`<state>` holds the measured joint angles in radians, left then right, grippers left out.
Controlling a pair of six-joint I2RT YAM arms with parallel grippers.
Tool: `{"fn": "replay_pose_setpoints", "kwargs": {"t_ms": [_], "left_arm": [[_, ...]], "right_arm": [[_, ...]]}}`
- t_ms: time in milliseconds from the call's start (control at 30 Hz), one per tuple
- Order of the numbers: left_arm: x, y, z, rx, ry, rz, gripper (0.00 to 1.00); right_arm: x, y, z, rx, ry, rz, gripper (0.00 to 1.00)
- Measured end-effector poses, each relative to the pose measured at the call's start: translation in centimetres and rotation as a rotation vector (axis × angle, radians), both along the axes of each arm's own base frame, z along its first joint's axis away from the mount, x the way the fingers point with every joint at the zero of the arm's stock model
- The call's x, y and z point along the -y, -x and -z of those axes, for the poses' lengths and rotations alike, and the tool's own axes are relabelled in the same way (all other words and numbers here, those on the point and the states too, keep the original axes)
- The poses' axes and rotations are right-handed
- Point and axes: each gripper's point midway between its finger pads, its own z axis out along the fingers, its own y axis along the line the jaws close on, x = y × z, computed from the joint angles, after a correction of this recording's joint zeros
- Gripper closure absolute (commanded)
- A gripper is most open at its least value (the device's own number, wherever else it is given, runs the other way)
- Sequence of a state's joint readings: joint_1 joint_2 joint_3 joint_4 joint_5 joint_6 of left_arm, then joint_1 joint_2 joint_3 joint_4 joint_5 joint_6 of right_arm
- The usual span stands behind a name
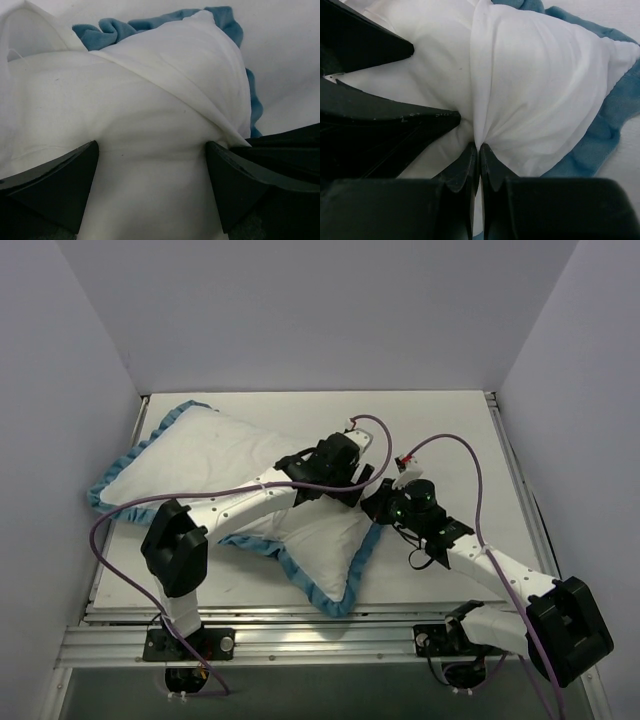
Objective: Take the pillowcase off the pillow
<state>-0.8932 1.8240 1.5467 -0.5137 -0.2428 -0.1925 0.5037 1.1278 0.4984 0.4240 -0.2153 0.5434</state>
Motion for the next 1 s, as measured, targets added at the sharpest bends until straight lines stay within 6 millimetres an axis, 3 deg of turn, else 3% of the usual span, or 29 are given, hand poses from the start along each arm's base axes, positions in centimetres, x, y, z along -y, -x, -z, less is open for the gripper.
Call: {"fn": "replay_pose_setpoints", "kwargs": {"t_ms": [33, 133, 167, 267, 500, 733, 1000], "left_arm": [[0.0, -0.1, -0.1, 0.000, -0.001, -0.011, 0.06], [-0.1, 0.0, -0.2, -0.005, 0.006, -0.043, 0.40], [-0.1, 0.0, -0.1, -0.009, 0.007, -0.053, 0.62], [-0.2, 0.0, 0.0, -0.017, 0.012, -0.068, 0.97], [-1.1, 1.1, -1.2, -0.009, 0.036, -0.053, 0.98], [-2.8, 3.6, -4.5, 0.023, 0.116, 0.014, 0.98], [-3.9, 6.1, -5.5, 0.039, 0.177, 0.118, 0.98]], "right_arm": [[0.0, 0.0, 0.0, 0.001, 0.003, 0.001, 1.00], [0.1, 0.0, 0.0, 0.006, 0.010, 0.000, 1.00], [0.1, 0.0, 0.1, 0.007, 0.012, -0.001, 1.00], [0.2, 0.0, 0.2, 0.007, 0.022, -0.002, 1.00], [1.1, -0.2, 0.2, -0.007, 0.059, 0.048, 1.00], [1.9, -0.7, -2.1, -0.013, 0.050, 0.116, 1.00], [3.4, -1.3, -4.2, -0.066, 0.090, 0.222, 1.00]]}}
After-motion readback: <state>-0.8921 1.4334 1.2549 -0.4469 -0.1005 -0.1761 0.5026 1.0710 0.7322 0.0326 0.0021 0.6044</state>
